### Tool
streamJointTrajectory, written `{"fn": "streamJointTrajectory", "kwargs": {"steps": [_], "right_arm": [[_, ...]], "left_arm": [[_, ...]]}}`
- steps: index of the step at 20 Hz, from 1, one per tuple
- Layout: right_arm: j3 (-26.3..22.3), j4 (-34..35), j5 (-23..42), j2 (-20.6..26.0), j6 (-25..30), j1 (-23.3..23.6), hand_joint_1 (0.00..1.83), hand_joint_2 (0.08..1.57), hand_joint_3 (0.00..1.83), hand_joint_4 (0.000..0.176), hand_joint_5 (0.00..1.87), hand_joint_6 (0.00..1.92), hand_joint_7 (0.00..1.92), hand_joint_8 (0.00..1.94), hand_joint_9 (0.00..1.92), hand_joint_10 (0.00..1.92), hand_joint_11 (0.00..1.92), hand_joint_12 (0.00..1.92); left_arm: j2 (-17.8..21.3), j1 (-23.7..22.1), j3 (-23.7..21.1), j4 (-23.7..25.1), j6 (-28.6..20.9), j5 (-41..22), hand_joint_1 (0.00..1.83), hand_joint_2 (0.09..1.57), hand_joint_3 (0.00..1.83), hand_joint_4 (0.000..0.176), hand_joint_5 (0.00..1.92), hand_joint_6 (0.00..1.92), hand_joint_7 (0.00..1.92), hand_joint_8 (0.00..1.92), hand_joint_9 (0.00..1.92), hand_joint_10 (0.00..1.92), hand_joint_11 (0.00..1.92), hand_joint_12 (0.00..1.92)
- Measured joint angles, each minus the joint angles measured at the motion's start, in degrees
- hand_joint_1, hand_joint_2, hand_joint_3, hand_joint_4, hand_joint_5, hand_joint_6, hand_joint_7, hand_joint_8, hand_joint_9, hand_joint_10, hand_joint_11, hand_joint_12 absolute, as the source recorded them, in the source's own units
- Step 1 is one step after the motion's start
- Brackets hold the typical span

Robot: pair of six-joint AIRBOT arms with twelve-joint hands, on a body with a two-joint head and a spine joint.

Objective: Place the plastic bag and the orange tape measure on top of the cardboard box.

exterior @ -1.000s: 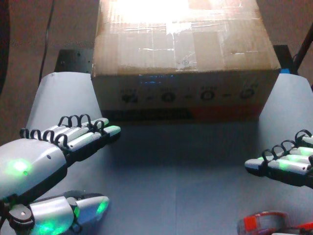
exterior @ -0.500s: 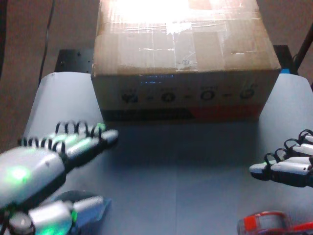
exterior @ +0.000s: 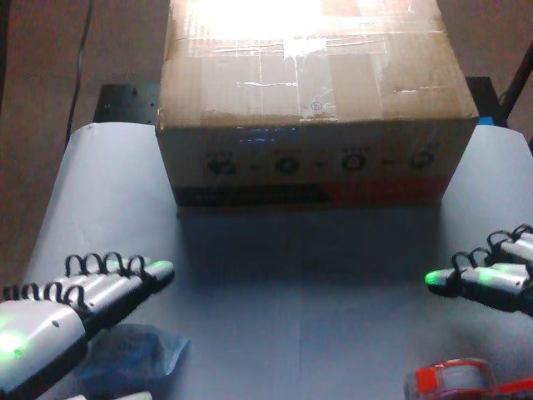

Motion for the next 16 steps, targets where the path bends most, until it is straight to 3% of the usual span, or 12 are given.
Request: {"fn": "streamJointTrajectory", "kwargs": {"steps": [2,3,5,6,8,9,10,12,13,15,16], "right_arm": [[0.4,1.0,0.8,-1.1,-2.7,0.0,0.66,0.89,0.0,0.0,0.02,0.76,0.41,0.01,0.04,1.08,0.0,1.61],[0.8,1.1,1.0,-1.6,-2.8,0.0,0.7,0.87,0.0,0.0,0.02,0.78,0.4,0.0,0.02,1.08,0.0,1.63],[1.3,1.7,1.5,-2.0,-2.9,0.0,0.74,0.86,0.0,0.0,0.11,0.59,0.41,0.02,0.06,1.01,0.0,1.58],[1.3,1.7,1.7,-2.2,-2.9,0.0,0.74,0.85,0.0,0.0,0.15,0.51,0.41,0.02,0.08,0.94,0.0,1.54],[1.3,1.6,2.7,-3.0,-2.9,0.0,0.69,0.85,0.0,0.0,0.18,0.41,0.42,0.04,0.11,0.94,0.0,1.48],[1.3,1.4,2.9,-3.1,-2.9,0.0,0.69,0.86,0.0,0.0,0.17,0.41,0.41,0.04,0.09,0.98,0.0,1.48],[1.3,1.4,3.2,-3.3,-3.0,0.0,0.69,0.84,0.0,0.0,0.25,0.43,0.48,0.09,0.16,1.02,0.0,1.59],[1.3,1.4,3.2,-3.6,-3.0,0.0,0.69,0.84,0.0,0.0,0.23,0.49,0.45,0.17,0.15,1.05,0.0,1.56],[1.1,1.4,3.2,-3.6,-3.0,0.0,0.65,0.87,0.0,0.0,0.18,0.58,0.32,0.45,0.14,1.06,0.0,1.52],[1.0,1.3,2.7,-4.2,-3.1,0.0,0.64,0.9,0.01,0.0,0.14,0.66,0.17,0.75,0.1,1.11,0.0,1.54],[1.1,1.4,2.5,-4.7,-3.1,0.0,0.67,0.91,0.01,0.0,0.15,0.67,0.17,0.78,0.09,1.13,0.0,1.58]], "left_arm": [[-1.7,0.0,1.1,-0.3,0.0,-0.6,0.65,1.23,0.0,0.046,0.0,0.0,0.0,0.0,0.0,0.0,0.0,0.01],[-2.2,0.0,1.2,-0.3,0.0,-1.2,0.67,1.21,0.0,0.061,0.0,0.0,0.0,0.0,0.0,0.0,0.0,0.0],[-2.8,0.0,1.4,-0.7,0.0,-1.7,0.68,1.2,0.0,0.069,0.0,0.0,0.0,0.0,0.0,0.0,0.0,0.0],[-3.1,0.0,1.5,-1.3,0.2,-2.0,0.7,1.19,0.0,0.104,0.0,0.0,0.0,0.0,0.0,0.0,0.0,0.0],[-4.2,0.0,2.0,-1.8,1.5,-2.4,0.74,1.18,0.0,0.101,0.0,0.0,0.0,0.0,0.0,0.0,0.0,0.0],[-4.3,0.0,2.0,-2.1,1.5,-2.4,0.75,1.19,0.0,0.09,0.0,0.0,0.0,0.0,0.0,0.0,0.0,0.0],[-4.6,0.0,1.9,-2.4,1.5,-2.2,0.68,1.2,0.0,0.098,0.0,0.0,0.0,0.0,0.0,0.0,0.0,0.0],[-4.7,0.0,1.9,-2.6,1.7,-2.2,0.68,1.2,0.0,0.085,0.0,0.0,0.0,0.0,0.0,0.0,0.0,0.0],[-5.2,0.0,1.9,-3.0,2.3,-1.9,0.7,1.21,0.0,0.083,0.01,0.0,0.0,0.0,0.0,0.0,0.0,0.0],[-6.0,0.0,2.3,-3.2,3.8,-1.4,0.68,1.25,0.01,0.079,0.04,0.01,0.0,0.0,0.0,0.0,0.0,0.0],[-6.5,0.0,2.7,-3.3,4.2,-1.4,0.68,1.26,0.01,0.082,0.04,0.01,0.0,0.0,0.0,0.0,0.01,0.0]]}}
